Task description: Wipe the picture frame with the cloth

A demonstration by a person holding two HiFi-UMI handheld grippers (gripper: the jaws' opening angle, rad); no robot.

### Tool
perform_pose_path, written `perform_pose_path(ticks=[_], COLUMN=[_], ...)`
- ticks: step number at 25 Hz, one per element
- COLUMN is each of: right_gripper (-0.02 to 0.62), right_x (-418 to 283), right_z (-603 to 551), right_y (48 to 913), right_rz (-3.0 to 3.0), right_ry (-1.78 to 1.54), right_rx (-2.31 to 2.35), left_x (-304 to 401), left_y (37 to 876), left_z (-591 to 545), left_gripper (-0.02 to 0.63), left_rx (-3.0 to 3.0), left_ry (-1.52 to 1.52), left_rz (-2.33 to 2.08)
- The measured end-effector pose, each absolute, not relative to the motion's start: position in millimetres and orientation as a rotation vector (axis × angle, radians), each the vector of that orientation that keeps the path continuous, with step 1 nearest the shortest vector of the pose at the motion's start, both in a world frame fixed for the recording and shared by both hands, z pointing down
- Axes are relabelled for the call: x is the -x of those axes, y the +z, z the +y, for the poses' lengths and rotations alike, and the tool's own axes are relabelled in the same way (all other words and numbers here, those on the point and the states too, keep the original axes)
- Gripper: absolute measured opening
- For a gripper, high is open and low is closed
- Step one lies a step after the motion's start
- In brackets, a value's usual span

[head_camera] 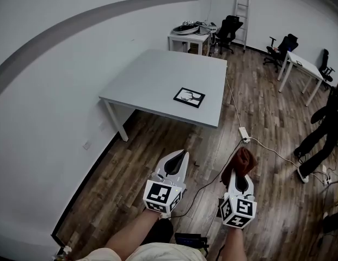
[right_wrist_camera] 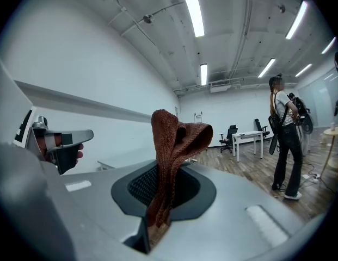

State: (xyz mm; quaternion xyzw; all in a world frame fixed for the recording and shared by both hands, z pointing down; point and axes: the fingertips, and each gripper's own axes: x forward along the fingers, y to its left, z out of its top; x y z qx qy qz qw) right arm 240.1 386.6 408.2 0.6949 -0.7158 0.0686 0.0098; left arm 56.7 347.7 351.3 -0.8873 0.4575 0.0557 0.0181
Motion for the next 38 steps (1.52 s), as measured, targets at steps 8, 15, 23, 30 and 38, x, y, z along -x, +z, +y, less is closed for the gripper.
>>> perform_pose_path(ticks=[8, 15, 23, 30, 38], right_gripper=[0.058, 0.06, 0.059, 0.059, 0.059], right_x=[-213, -185, -156, -140, -140], right_z=[312, 242, 170, 132, 102], right_y=[414, 408, 405, 404, 410], right_rz=[-2.222, -2.21, -2.198, -2.185, -2.172], right_ry=[0.223, 0.219, 0.211, 0.206, 0.213], right_rx=[-2.14, -2.135, -2.135, -2.141, -2.132], left_x=[-29, -7, 19, 37, 39], left_y=[357, 353, 349, 350, 354], left_z=[275, 204, 132, 90, 59], left_gripper=[0.002, 0.002, 0.002, 0.002, 0.002], left_rx=[2.765, 2.773, 2.77, 2.782, 2.784], left_ry=[0.196, 0.206, 0.221, 0.244, 0.246], left_rz=[1.44, 1.422, 1.411, 1.41, 1.413])
